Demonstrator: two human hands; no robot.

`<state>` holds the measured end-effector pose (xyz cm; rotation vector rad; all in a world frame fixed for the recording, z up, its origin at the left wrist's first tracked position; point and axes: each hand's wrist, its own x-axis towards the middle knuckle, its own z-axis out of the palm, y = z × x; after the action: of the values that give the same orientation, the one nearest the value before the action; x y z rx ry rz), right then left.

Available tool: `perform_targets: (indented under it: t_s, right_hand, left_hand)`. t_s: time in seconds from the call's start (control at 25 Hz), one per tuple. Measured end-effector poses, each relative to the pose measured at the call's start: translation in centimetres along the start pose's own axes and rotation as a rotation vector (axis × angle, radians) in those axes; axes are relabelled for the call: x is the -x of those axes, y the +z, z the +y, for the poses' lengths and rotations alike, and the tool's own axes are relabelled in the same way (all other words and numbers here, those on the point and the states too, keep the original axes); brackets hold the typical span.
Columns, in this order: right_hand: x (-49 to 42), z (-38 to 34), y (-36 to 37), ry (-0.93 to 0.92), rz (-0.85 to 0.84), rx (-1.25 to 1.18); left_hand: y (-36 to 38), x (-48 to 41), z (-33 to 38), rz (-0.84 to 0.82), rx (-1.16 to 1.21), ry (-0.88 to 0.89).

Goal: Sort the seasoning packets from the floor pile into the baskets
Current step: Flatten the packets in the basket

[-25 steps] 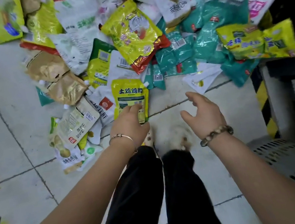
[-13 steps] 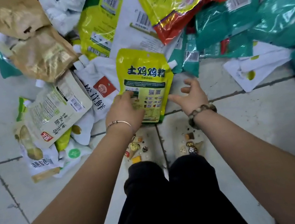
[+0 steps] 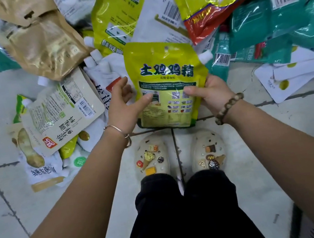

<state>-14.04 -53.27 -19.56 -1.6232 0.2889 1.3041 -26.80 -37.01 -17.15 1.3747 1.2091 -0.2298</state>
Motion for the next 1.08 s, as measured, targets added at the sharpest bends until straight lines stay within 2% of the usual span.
perform_targets:
  t_s: [0.12,0.2,0.36,0.44,0.56,0.68,0.76,0.84,0.92,1.08]
  right_hand:
    - [2.0,-2.5,-0.5,-0.027,-0.029,-0.11]
    - [2.7,-4.5,-0.2,-0.037,-0.052,-0.13]
    - [2.9,-7.8,0.5,-0.054,0.014,-0.132]
    - [2.0,-9.7,0.3,-0.144,0.136,-0.135]
    - [-1.0,-13.7,-1.5,-0.359,0.46,-0.098]
    - [-4.9,-17.2,-3.7,-0.543,0.705,0.201]
    - [-7.6,-18.3,-4.8,-0.46,0.73,0.542]
    - [-9.2,-18.7,-5.6,-0.283,0.666,0.736]
    - [-9.9,-18.6,-5.9,-0.206,0.637,0.739]
    - [-9.6,-18.3,-6.2,-0.101,0.685,0.714]
  left_hand:
    - [-0.3,0.5,2.2,-0.201,-0.023,-0.041]
    - [0.1,1.3,3.7,-0.276,0.03,-0.052]
    - [1.1,2.1,5.5,-0.216,0.225,-0.093]
    - [1.6,2.0,6.3,-0.149,0.294,-0.072]
    - [2.6,1.0,7.2,-0.07,0.373,-0.035]
    - [3.5,-0.5,7.5,-0.014,0.474,-0.086]
    - [3.8,-1.1,7.5,-0.005,0.511,-0.146]
    - [3.8,-1.6,7.4,-0.019,0.53,-0.179]
    - [3.6,-2.0,7.3,-0.038,0.519,-0.198]
    - [3.5,-1.8,7.4,-0.039,0.457,-0.227]
